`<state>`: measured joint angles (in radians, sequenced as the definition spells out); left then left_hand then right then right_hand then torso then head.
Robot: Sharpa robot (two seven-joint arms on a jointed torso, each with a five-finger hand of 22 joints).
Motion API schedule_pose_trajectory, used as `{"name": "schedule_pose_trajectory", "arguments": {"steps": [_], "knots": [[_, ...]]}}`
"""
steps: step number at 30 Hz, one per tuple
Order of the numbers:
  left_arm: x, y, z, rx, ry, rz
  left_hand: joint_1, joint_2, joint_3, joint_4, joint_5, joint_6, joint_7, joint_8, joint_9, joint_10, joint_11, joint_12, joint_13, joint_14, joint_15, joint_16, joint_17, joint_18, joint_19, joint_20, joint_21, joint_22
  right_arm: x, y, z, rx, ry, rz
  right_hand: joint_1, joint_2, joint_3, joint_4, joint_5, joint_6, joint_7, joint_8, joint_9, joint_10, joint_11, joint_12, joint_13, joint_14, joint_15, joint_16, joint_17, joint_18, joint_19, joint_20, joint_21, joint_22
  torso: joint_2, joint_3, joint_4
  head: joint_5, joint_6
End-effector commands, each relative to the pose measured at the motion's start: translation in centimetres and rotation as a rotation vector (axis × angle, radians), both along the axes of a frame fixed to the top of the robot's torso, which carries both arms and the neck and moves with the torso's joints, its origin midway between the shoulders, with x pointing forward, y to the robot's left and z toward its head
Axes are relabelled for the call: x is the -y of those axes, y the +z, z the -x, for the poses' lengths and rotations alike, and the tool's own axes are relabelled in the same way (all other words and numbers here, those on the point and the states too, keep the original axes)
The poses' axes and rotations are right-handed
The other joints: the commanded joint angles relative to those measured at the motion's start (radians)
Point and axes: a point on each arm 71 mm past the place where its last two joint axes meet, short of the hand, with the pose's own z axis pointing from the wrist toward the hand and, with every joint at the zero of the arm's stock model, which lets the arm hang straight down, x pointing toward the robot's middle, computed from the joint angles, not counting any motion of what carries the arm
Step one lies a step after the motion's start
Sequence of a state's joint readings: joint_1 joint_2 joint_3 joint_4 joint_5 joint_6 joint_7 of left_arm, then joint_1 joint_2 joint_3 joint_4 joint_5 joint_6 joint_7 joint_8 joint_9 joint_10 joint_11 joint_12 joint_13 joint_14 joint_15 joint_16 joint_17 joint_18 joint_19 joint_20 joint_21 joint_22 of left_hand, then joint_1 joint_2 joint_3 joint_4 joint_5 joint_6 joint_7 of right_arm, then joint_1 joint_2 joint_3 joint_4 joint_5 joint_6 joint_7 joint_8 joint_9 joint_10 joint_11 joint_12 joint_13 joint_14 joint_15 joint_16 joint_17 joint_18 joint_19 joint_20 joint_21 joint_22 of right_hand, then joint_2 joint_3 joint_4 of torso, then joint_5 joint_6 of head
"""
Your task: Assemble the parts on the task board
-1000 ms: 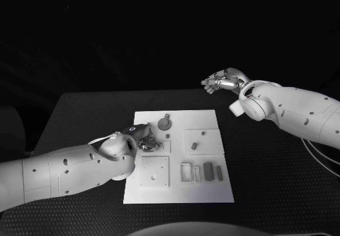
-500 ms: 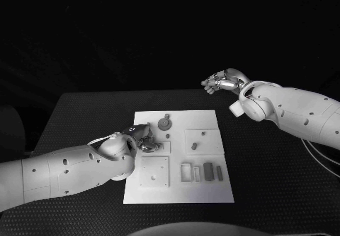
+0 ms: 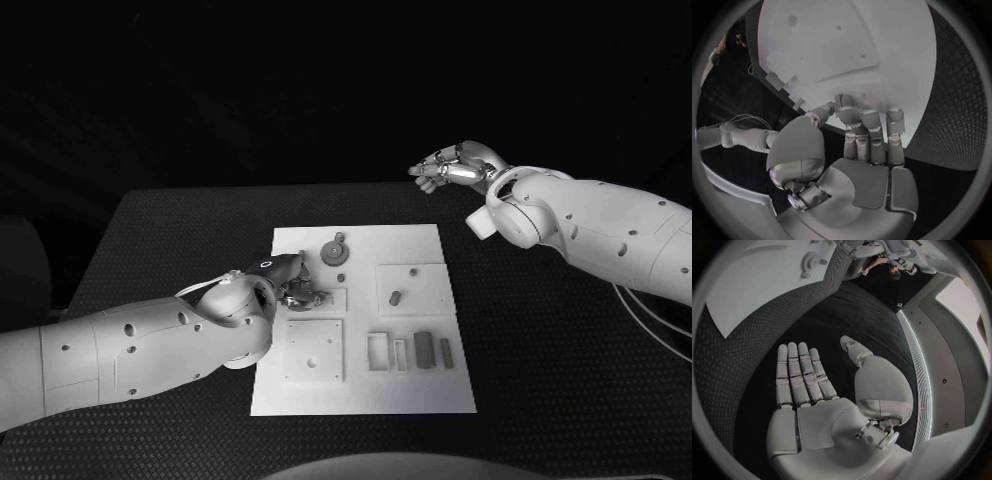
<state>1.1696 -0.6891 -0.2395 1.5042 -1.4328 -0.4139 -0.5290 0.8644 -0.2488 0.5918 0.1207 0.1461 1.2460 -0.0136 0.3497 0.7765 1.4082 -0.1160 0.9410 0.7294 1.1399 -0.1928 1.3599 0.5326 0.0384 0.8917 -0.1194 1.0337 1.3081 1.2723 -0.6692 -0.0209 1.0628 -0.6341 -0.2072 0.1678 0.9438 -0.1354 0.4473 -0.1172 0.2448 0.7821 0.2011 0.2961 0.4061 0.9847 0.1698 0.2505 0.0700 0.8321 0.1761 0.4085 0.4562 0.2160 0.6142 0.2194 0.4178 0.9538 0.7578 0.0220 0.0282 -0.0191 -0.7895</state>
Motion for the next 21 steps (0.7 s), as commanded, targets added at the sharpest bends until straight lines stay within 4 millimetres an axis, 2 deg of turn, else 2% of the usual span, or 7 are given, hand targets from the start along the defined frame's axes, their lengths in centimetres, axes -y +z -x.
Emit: {"name": "schedule_pose_trajectory", "arguments": {"steps": [1,12,17,20,21], "knots": [[0.09,0.04,0.10,0.001,-0.004,0.020,-0.001,-0.008,0.000,0.005,-0.004,-0.001,0.005,0.005,0.001,-0.003,0.002,0.004,-0.002,0.000,-0.005,0.006,-0.002,-0.005,-0.001,-0.151,0.005,0.015,-0.07,-0.04,0.05,-0.004,0.013,-0.002,0.001,0.001,0.000,0.002,0.003,-0.005,0.008,0.005,-0.001,0.007,0.000,-0.004,0.001,-0.009,-0.002,-0.007,0.002,0.009,-0.008,0.000,-0.004,0.001,0.000,0.0009,-0.0008,0.002,0.001],[0.02,-0.06,0.17,-0.018,0.001,0.031,0.020,0.009,-0.004,-0.001,0.015,-0.002,0.005,0.007,0.003,-0.004,0.002,0.006,-0.002,-0.001,-0.005,0.007,-0.003,-0.004,-0.002,-0.151,0.007,0.016,-0.01,-0.15,0.08,-0.007,0.013,0.000,0.001,0.001,0.000,0.002,0.004,-0.005,0.009,0.005,-0.001,0.007,0.000,-0.004,0.001,-0.009,-0.001,-0.007,0.002,0.009,-0.008,0.000,-0.005,0.002,0.000,-0.0002,0.0004,0.002,0.002],[-0.01,-0.15,0.20,-0.034,0.004,0.043,0.056,0.051,-0.028,-0.042,0.025,-0.004,0.005,0.008,0.003,-0.006,0.002,0.008,-0.003,-0.003,-0.006,0.009,-0.005,-0.004,-0.008,-0.150,0.009,0.016,0.02,-0.16,0.10,-0.007,0.013,0.000,0.001,0.001,0.000,0.002,0.004,-0.005,0.009,0.005,-0.002,0.007,0.000,-0.004,0.001,-0.009,-0.001,-0.008,0.002,0.009,-0.008,0.000,-0.005,0.002,0.000,0.0000,0.0006,0.002,0.005],[-0.06,-0.20,0.18,-0.043,0.008,0.049,0.061,0.058,-0.033,-0.050,0.026,-0.004,0.005,0.008,0.003,-0.007,0.002,0.008,-0.004,-0.003,-0.005,0.009,-0.005,-0.004,-0.009,-0.149,0.009,0.016,-0.01,-0.17,0.10,-0.008,0.014,0.000,0.002,0.002,0.001,0.002,0.004,-0.005,0.009,0.005,-0.002,0.007,0.000,-0.004,0.001,-0.009,-0.001,-0.008,0.002,0.009,-0.008,0.000,-0.005,0.002,0.000,0.0004,0.0004,0.002,0.007],[-0.07,-0.22,0.19,-0.045,0.008,0.051,0.076,0.076,-0.036,-0.068,0.030,-0.005,0.005,0.008,0.002,-0.007,0.002,0.008,-0.005,-0.004,-0.006,0.009,-0.006,-0.004,-0.010,-0.149,0.009,0.016,-0.03,-0.17,0.10,-0.008,0.014,0.000,0.002,0.002,0.001,0.002,0.004,-0.005,0.009,0.005,-0.002,0.007,-0.001,-0.004,0.001,-0.009,-0.001,-0.008,0.003,0.009,-0.008,0.000,-0.005,0.002,0.000,0.0006,0.0003,0.003,0.005]]}}
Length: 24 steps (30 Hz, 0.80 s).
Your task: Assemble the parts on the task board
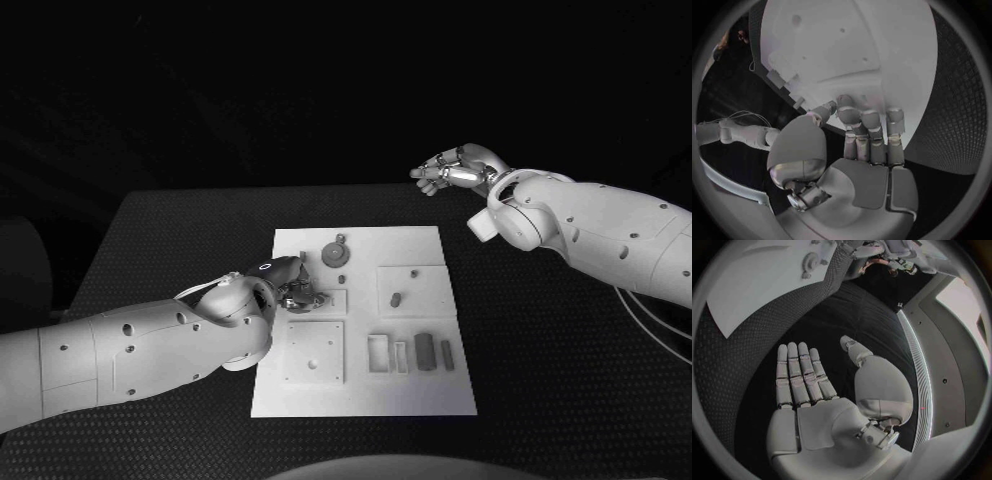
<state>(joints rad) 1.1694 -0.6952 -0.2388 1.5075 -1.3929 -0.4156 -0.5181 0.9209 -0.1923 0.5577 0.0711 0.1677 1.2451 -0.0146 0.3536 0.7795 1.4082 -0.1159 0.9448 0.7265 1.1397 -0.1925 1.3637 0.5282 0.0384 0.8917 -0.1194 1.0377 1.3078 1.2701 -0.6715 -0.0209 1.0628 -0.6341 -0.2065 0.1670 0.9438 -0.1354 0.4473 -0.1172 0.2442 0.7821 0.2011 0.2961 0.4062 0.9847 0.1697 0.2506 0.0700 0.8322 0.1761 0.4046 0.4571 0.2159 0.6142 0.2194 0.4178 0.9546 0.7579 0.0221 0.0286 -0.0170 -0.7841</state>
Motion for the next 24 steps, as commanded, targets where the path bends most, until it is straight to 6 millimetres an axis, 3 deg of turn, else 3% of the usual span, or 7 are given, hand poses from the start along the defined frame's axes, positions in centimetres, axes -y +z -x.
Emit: {"name": "schedule_pose_trajectory", "arguments": {"steps": [1,4,7,9,13,15,24], "knots": [[0.14,-0.13,0.12,-0.023,-0.004,0.028,0.025,0.028,-0.005,-0.028,0.010,-0.004,0.006,0.004,-0.002,-0.008,0.002,0.004,-0.002,-0.004,-0.006,0.005,-0.002,-0.004,-0.011,-0.149,0.005,0.016,-0.18,-0.05,0.05,-0.005,0.017,-0.001,0.002,0.002,0.001,0.002,0.005,-0.005,0.009,0.006,-0.002,0.007,-0.001,-0.004,0.001,-0.009,-0.001,-0.004,0.002,0.009,-0.008,0.000,-0.005,0.001,0.000,0.0005,0.0000,0.001,0.000],[0.01,-0.16,0.05,-0.026,0.007,0.039,0.034,0.042,-0.009,-0.045,0.012,-0.005,0.007,0.003,-0.003,-0.008,0.003,0.004,-0.004,-0.005,-0.006,0.004,-0.003,-0.005,-0.013,-0.148,0.004,0.016,-0.15,-0.08,0.04,-0.006,0.016,-0.001,0.002,0.002,0.001,0.002,0.005,-0.005,0.009,0.006,-0.002,0.008,-0.001,-0.004,0.002,-0.009,-0.001,-0.004,0.002,0.009,-0.008,0.000,-0.005,0.001,0.000,0.0007,-0.0002,0.000,-0.001],[-0.14,-0.24,0.03,-0.039,0.016,0.049,0.021,0.040,-0.015,-0.040,0.012,-0.007,0.008,0.001,-0.005,-0.009,0.004,0.003,-0.005,-0.005,-0.005,0.003,-0.005,-0.006,-0.013,-0.147,0.003,0.015,-0.20,-0.16,0.05,-0.007,0.017,-0.001,0.002,0.002,0.001,0.002,0.005,-0.005,0.009,0.006,-0.002,0.008,-0.001,-0.004,0.002,-0.009,-0.001,-0.004,0.002,0.009,-0.008,0.000,-0.005,0.002,0.000,0.0006,0.0002,-0.001,0.003],[-0.17,-0.26,0.04,-0.043,0.015,0.049,-0.018,0.012,-0.026,-0.011,0.010,-0.008,0.009,-0.001,-0.009,-0.009,0.004,0.002,-0.008,-0.006,-0.005,0.002,-0.007,-0.007,-0.012,-0.146,0.000,0.013,-0.19,-0.18,0.05,-0.007,0.016,-0.001,0.002,0.002,0.000,0.002,0.005,-0.005,0.009,0.006,-0.002,0.008,-0.001,-0.004,0.002,-0.009,-0.001,-0.004,0.002,0.009,-0.008,0.000,-0.006,0.002,-0.001,0.0005,-0.0002,0.001,0.004],[-0.19,-0.37,0.10,-0.062,0.015,0.047,-0.045,-0.015,-0.044,0.009,0.008,-0.010,0.009,-0.003,-0.011,-0.009,0.004,0.002,-0.009,-0.006,-0.006,0.002,-0.008,-0.005,-0.012,-0.148,-0.002,0.012,-0.13,-0.20,0.03,-0.008,0.014,0.000,0.002,0.002,0.000,0.002,0.005,-0.005,0.009,0.006,-0.002,0.008,-0.001,-0.004,0.001,-0.009,-0.001,-0.004,0.002,0.009,-0.008,0.000,-0.006,0.002,0.000,0.0006,-0.0006,0.002,0.010],[-0.24,-0.41,0.14,-0.071,0.015,0.043,-0.077,-0.048,-0.050,0.049,0.000,-0.013,0.009,-0.005,-0.012,-0.010,0.004,0.001,-0.010,-0.008,-0.006,0.002,-0.009,-0.003,-0.011,-0.149,-0.005,0.011,-0.09,-0.21,0.02,-0.007,0.012,0.000,0.002,0.002,0.000,0.002,0.005,-0.005,0.009,0.006,-0.002,0.008,0.000,-0.005,0.001,-0.009,-0.001,-0.005,0.002,0.009,-0.008,0.000,-0.006,0.002,0.000,0.0002,-0.0003,0.001,0.012],[-0.64,-0.46,0.31,-0.115,0.031,0.047,-0.097,-0.088,-0.056,0.114,-0.027,-0.021,0.011,-0.008,-0.011,-0.014,0.006,-0.002,-0.011,-0.014,-0.005,0.001,-0.011,-0.001,-0.015,-0.149,-0.008,0.012,-0.09,-0.24,0.01,-0.009,0.012,0.000,0.002,0.001,0.000,0.002,0.005,-0.005,0.010,0.006,-0.002,0.007,0.000,-0.005,0.001,-0.010,-0.001,-0.005,0.003,0.008,-0.009,0.000,-0.007,0.002,0.000,0.0001,0.0001,0.005,0.020]]}}
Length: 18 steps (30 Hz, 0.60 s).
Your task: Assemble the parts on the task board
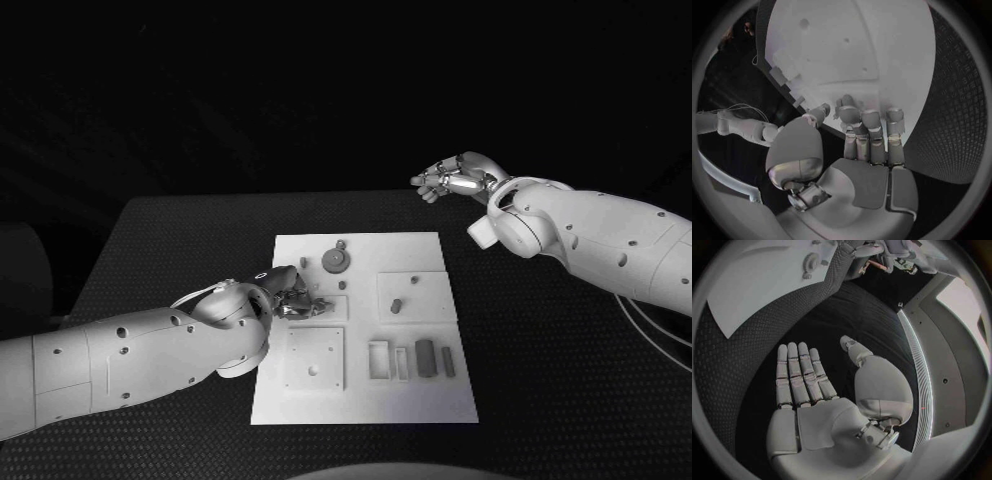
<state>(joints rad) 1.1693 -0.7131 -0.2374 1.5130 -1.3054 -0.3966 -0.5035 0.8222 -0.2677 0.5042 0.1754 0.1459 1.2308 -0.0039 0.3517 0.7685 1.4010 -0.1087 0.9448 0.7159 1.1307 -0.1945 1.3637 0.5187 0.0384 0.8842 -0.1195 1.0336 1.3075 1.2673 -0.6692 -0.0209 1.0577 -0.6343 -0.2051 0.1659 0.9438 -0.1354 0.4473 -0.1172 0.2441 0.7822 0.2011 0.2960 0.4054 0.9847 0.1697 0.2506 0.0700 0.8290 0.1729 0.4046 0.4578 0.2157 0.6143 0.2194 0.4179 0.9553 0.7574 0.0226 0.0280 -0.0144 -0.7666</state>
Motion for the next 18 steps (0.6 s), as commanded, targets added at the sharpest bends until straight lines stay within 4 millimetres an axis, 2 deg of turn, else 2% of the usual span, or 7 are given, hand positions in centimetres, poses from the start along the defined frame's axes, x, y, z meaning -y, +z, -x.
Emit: {"name": "schedule_pose_trajectory", "arguments": {"steps": [1,8,13,15,18], "knots": [[0.1,-0.1,0.1,-0.044,0.000,0.012,0.001,-0.014,-0.004,0.014,-0.007,-0.007,0.000,-0.006,0.000,-0.007,-0.001,-0.002,-0.001,-0.005,-0.003,0.001,-0.002,-0.001,-0.007,-0.149,-0.004,0.012,-0.1,-0.1,0.0,-0.005,0.014,-0.001,0.002,0.001,0.000,0.002,0.005,-0.005,0.010,0.006,-0.001,0.007,0.000,-0.005,0.001,-0.006,0.002,-0.005,0.002,0.008,-0.009,0.000,-0.007,0.002,0.000,-0.0005,0.0007,0.003,0.004],[-0.2,0.4,-0.5,-0.045,0.014,0.004,-0.004,-0.018,-0.014,0.044,-0.012,-0.008,0.000,-0.006,0.001,-0.009,-0.002,-0.003,0.000,-0.006,-0.003,0.001,-0.002,0.000,-0.009,-0.149,-0.005,0.013,-0.2,-0.1,0.0,-0.006,0.016,-0.001,0.002,0.001,0.000,0.002,0.005,-0.005,0.010,0.006,-0.002,0.007,0.000,-0.006,0.001,-0.007,0.002,-0.006,0.002,0.008,-0.009,0.000,-0.007,0.002,0.000,-0.0001,0.0001,-0.001,0.009],[-0.2,0.9,-1.1,-0.041,0.013,-0.010,0.007,-0.012,-0.013,0.050,-0.011,-0.009,0.000,-0.006,0.002,-0.009,-0.002,-0.003,0.001,-0.006,-0.003,0.002,-0.003,0.001,-0.008,-0.150,-0.004,0.013,-0.2,-0.1,0.0,-0.006,0.016,-0.001,0.001,0.001,-0.001,0.002,0.005,-0.006,0.011,0.006,-0.002,0.007,0.000,-0.006,0.001,-0.007,0.003,-0.006,0.002,0.008,-0.009,0.000,-0.008,0.002,0.000,-0.0001,-0.0005,0.000,0.008],[-0.2,1.3,-1.5,-0.039,0.012,-0.019,0.017,-0.008,-0.013,0.048,-0.010,-0.010,0.000,-0.006,0.002,-0.010,-0.002,-0.003,0.001,-0.007,-0.003,0.002,-0.003,0.001,-0.009,-0.150,-0.003,0.014,-0.3,-0.1,0.0,-0.007,0.018,-0.002,0.001,0.001,-0.001,0.003,0.005,-0.006,0.011,0.006,-0.002,0.007,0.000,-0.006,0.001,-0.007,0.003,-0.006,0.002,0.008,-0.009,0.000,-0.008,0.002,0.001,0.0002,-0.0009,0.000,0.013],[-0.2,1.7,-1.8,-0.040,0.009,-0.028,0.034,-0.004,-0.020,0.046,-0.007,-0.018,0.003,-0.009,0.002,-0.016,-0.001,-0.005,0.001,-0.011,-0.001,0.000,-0.004,0.000,-0.012,-0.149,-0.003,0.015,-0.3,-0.1,0.0,-0.007,0.018,-0.002,0.001,0.001,-0.001,0.003,0.005,-0.006,0.011,0.006,-0.002,0.008,0.000,-0.006,0.001,-0.007,0.003,-0.006,0.002,0.008,-0.009,0.000,-0.008,0.003,0.001,0.0000,-0.0007,0.002,0.014]]}}
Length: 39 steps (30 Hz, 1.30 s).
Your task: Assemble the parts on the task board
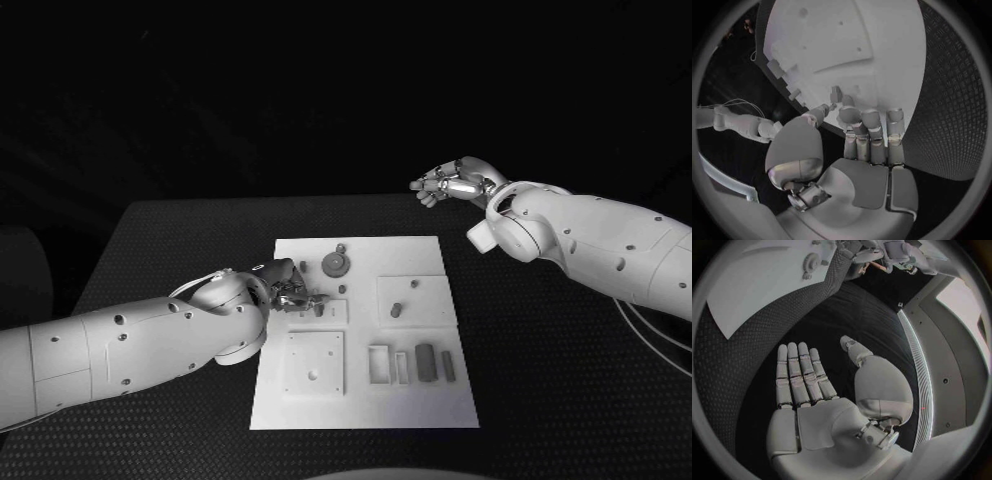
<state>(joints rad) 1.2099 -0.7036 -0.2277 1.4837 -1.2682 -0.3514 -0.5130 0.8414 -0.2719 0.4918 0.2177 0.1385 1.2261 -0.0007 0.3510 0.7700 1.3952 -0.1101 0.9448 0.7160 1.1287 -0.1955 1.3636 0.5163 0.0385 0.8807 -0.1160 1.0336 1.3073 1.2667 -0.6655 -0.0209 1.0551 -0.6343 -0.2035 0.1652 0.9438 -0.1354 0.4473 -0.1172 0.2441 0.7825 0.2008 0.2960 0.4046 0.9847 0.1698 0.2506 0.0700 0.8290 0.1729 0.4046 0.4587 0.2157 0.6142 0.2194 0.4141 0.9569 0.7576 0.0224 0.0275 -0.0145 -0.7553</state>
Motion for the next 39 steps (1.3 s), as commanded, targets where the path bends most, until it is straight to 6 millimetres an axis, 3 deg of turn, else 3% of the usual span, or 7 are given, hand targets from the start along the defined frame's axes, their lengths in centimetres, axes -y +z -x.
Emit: {"name": "schedule_pose_trajectory", "arguments": {"steps": [1,3,12,18,25,33,39], "knots": [[0.2,0.3,-0.3,-0.028,-0.013,-0.019,0.020,0.002,-0.012,0.004,0.001,-0.019,0.000,-0.012,0.000,-0.014,0.001,-0.006,0.002,-0.010,0.000,0.000,-0.002,0.000,-0.010,-0.152,-0.003,0.015,-0.2,-0.1,0.0,-0.005,0.016,-0.001,0.001,0.001,-0.001,0.003,0.005,-0.006,0.011,0.006,-0.001,0.008,0.000,-0.006,0.001,-0.007,0.003,-0.006,0.002,0.008,-0.009,0.000,-0.004,0.001,0.000,0.0002,-0.0006,0.003,-0.003],[0.3,0.6,-0.5,-0.027,-0.016,-0.019,0.027,0.002,-0.018,0.004,0.002,-0.029,0.002,-0.018,-0.003,-0.018,0.002,-0.006,0.003,-0.012,0.001,0.000,-0.002,-0.001,-0.012,-0.151,-0.004,0.015,-0.2,-0.1,0.0,-0.006,0.017,-0.001,0.001,0.001,-0.001,0.003,0.005,-0.006,0.011,0.006,-0.001,0.008,0.000,-0.006,0.001,-0.007,0.003,-0.006,0.002,0.008,-0.009,0.000,-0.004,0.001,0.000,0.0004,-0.0003,0.002,0.003],[1.2,1.3,-0.9,-0.079,-0.033,-0.032,0.054,0.009,-0.040,0.010,0.002,-0.071,0.017,-0.048,-0.023,-0.033,0.016,-0.004,0.009,-0.021,0.007,0.001,-0.003,-0.002,-0.020,-0.149,-0.005,0.016,-0.3,-0.2,0.0,-0.011,0.020,-0.001,0.001,0.002,-0.001,0.003,0.005,-0.006,0.012,0.006,-0.001,0.008,0.000,-0.006,0.001,-0.007,0.003,-0.007,0.002,0.008,-0.009,0.000,-0.005,0.002,0.000,-0.0002,0.0006,-0.002,-0.005],[1.3,1.2,-1.0,-0.108,-0.042,-0.051,0.097,0.026,-0.057,-0.010,0.011,-0.083,0.024,-0.059,-0.036,-0.041,0.022,0.001,0.014,-0.022,0.010,0.008,-0.001,-0.003,-0.021,-0.148,-0.001,0.017,-0.4,-0.3,0.0,-0.012,0.021,-0.001,0.001,0.002,-0.002,0.003,0.005,-0.006,0.012,0.006,-0.002,0.008,0.000,-0.007,0.001,-0.007,0.003,-0.007,0.002,0.008,-0.009,0.000,-0.005,0.002,0.000,0.0009,0.0010,0.001,-0.012],[1.5,1.1,-1.1,-0.136,-0.057,-0.087,0.100,0.029,-0.061,-0.011,0.011,-0.082,0.024,-0.060,-0.037,-0.042,0.022,0.001,0.014,-0.023,0.011,0.009,-0.001,-0.003,-0.022,-0.148,-0.001,0.017,-0.4,-0.3,0.0,-0.014,0.022,-0.002,0.001,0.002,-0.002,0.003,0.005,-0.006,0.012,0.006,-0.002,0.008,0.000,-0.007,0.001,-0.007,0.003,-0.007,0.002,0.008,-0.009,0.000,-0.005,0.002,0.000,0.0003,0.0002,0.001,-0.010],[1.8,1.1,-1.2,-0.121,-0.064,-0.092,0.096,0.032,-0.077,0.012,0.004,-0.102,0.033,-0.075,-0.051,-0.057,0.030,-0.003,0.014,-0.037,0.018,0.006,-0.003,-0.006,-0.032,-0.145,-0.005,0.016,-0.5,-0.3,0.0,-0.015,0.023,-0.002,0.001,0.002,-0.002,0.003,0.005,-0.006,0.012,0.006,-0.002,0.008,0.000,-0.007,0.001,-0.007,0.003,-0.007,0.003,0.008,-0.009,0.000,-0.006,0.002,0.000,-0.0003,0.0009,0.004,-0.012],[1.9,1.1,-1.3,-0.122,-0.063,-0.082,0.108,0.049,-0.082,0.021,0.007,-0.101,0.033,-0.076,-0.055,-0.056,0.031,0.001,0.015,-0.037,0.019,0.010,-0.002,-0.005,-0.033,-0.145,-0.004,0.017,-0.5,-0.4,0.0,-0.015,0.025,-0.002,0.001,0.003,-0.002,0.003,0.005,-0.006,0.012,0.006,-0.002,0.008,0.000,-0.007,0.001,-0.008,0.003,-0.007,0.003,0.008,-0.009,0.000,-0.006,0.003,0.000,0.0000,0.0006,-0.001,-0.003]]}}
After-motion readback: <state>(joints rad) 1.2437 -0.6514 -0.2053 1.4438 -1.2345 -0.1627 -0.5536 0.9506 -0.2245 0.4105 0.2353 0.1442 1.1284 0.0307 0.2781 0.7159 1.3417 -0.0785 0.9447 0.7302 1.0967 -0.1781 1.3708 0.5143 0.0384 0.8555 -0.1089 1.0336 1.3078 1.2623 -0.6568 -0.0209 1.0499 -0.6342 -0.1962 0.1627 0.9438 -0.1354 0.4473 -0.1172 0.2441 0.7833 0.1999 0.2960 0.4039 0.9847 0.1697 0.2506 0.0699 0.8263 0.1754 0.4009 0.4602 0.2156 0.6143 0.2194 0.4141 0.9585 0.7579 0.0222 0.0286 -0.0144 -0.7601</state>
